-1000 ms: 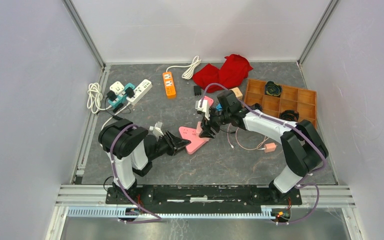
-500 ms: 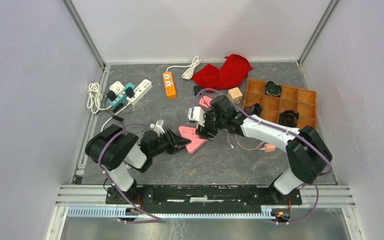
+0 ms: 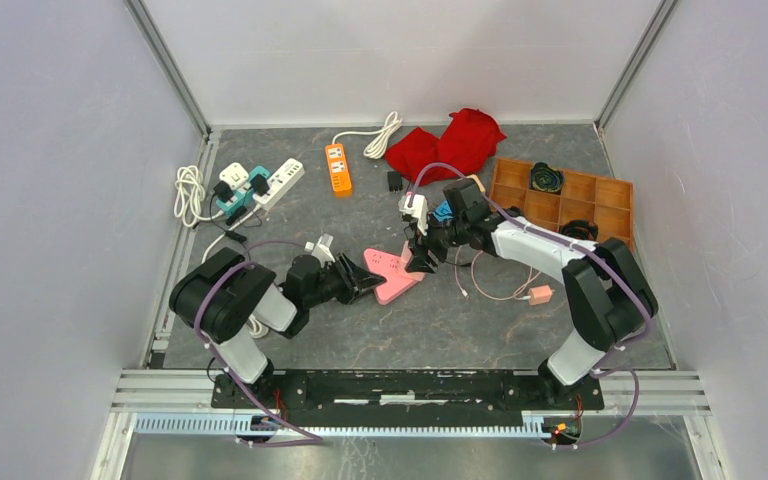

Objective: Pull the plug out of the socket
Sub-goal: Remove the plug from the socket.

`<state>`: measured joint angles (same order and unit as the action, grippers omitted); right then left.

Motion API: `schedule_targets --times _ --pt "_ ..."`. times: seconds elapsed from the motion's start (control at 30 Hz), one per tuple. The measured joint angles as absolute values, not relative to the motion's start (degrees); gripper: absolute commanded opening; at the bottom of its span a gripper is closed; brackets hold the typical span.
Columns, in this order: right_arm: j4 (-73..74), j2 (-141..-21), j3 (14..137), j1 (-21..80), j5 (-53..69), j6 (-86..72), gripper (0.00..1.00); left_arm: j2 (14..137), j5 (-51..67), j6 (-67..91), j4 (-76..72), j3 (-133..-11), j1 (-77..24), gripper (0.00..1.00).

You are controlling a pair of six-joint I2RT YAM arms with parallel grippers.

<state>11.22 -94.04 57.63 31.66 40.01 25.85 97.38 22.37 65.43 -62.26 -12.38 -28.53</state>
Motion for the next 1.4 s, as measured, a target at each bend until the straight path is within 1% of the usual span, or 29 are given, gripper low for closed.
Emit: schedule_targets --times 0.17,0.43,0.87,1.07,1.4 --pt "11.09 -93.86 57.60 32.16 39.55 25.85 0.00 97.34 22.37 65.43 -62.08 -12.38 -28.53 0.02" --pt "11.79 -90.78 57.32 37.71 31.29 29.91 0.00 96.57 23.11 65.41 -61.08 -12.38 -28.18 0.02" --pt "12.32 -89.27 57.32 42.28 23.24 32.01 0.00 94.15 23.27 65.06 -56.75 -12.78 -27.83 0.02" --pt "12.86 -88.92 57.30 41.74 23.92 32.03 0.00 93.80 23.31 64.84 -56.29 -12.86 -27.88 0.02" --pt "13.10 -88.92 57.30 34.28 34.06 30.46 0.00 94.13 23.00 63.75 -56.07 -14.59 -28.64 0.02"
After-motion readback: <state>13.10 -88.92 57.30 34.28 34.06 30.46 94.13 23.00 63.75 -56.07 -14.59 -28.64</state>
